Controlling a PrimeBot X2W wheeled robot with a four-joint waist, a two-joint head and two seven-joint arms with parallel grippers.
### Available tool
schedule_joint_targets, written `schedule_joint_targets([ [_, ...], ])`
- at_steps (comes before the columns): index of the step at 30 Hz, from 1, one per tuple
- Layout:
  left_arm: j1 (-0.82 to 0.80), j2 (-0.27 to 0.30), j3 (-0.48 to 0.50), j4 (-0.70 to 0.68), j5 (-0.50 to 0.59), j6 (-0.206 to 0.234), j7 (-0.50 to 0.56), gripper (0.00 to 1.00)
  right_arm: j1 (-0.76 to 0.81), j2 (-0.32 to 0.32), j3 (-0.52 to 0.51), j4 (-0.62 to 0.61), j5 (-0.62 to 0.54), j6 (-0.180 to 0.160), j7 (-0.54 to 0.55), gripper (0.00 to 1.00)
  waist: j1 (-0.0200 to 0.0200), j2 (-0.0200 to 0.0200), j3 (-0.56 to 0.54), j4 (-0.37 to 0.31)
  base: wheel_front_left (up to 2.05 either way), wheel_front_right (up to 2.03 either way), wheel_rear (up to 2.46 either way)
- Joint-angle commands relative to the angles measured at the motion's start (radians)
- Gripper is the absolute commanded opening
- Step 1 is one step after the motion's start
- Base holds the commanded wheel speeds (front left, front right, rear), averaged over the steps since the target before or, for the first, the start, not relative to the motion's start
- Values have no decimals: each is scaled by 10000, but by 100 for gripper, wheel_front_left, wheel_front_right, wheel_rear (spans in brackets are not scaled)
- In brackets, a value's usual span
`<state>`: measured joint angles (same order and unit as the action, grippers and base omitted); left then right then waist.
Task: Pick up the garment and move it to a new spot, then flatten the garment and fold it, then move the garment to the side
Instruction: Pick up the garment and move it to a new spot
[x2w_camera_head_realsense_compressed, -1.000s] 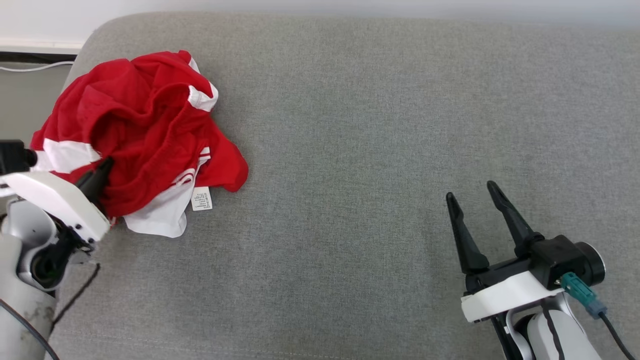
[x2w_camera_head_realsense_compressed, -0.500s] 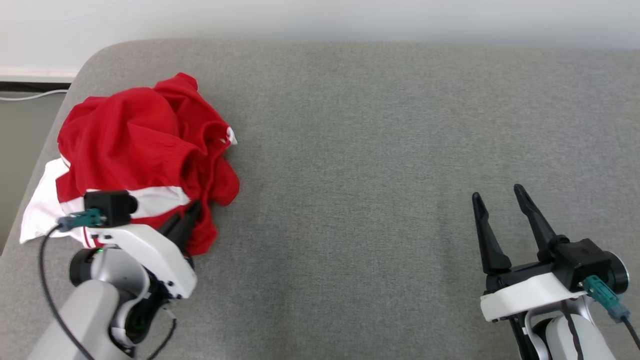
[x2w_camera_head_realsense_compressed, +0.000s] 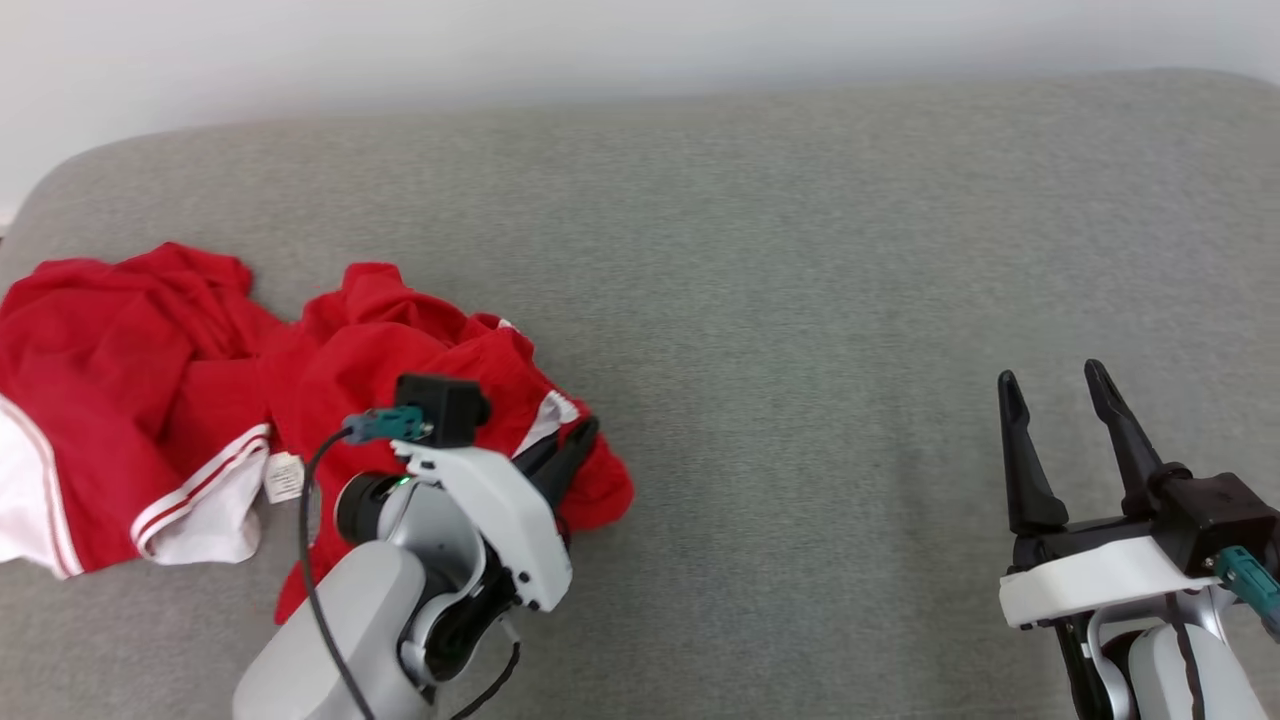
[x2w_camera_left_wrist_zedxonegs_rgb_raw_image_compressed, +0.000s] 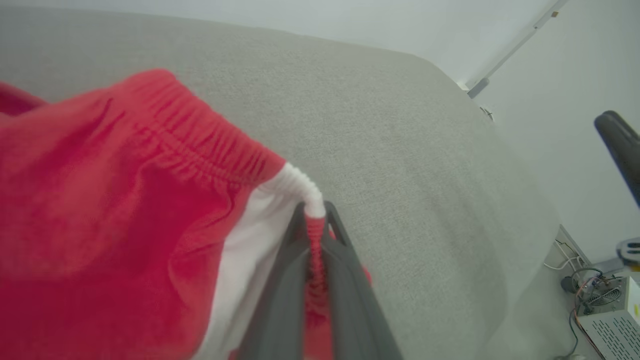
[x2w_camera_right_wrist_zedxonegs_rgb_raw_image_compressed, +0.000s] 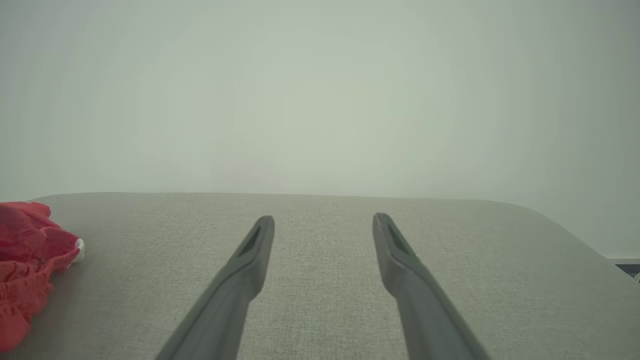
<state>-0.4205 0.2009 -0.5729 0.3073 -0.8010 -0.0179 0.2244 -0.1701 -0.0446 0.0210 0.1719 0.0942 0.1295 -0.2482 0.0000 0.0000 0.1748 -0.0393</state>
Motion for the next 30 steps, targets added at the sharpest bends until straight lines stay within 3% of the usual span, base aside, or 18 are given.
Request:
schedule_joint_targets([
  [1,-641,40,265,-114,94,-141,-90,0,-151,-56,169,-287,-98,12,-136,100,0,0,48,-443,0,0,0],
  [11,-2582,-1152,-497,1583,486,-659,-578,0,-347,-56,137,-275,4,12,-136,100,0,0,325,-1969,0,0,0],
  [17,-3368,-1460,-1118,2746,394,-815,-977,0,-441,-56,335,-266,163,12,-136,100,0,0,593,-2634,0,0,0],
  [21,-3466,-1497,-1577,3353,106,-894,-1196,0,-426,-56,300,-310,260,12,-136,100,0,0,804,-2720,0,0,0],
  [30,-3494,-1504,-3072,3318,-864,-1014,-1724,0,-590,-56,310,-369,430,12,-136,100,0,0,1138,-2661,0,0,0],
])
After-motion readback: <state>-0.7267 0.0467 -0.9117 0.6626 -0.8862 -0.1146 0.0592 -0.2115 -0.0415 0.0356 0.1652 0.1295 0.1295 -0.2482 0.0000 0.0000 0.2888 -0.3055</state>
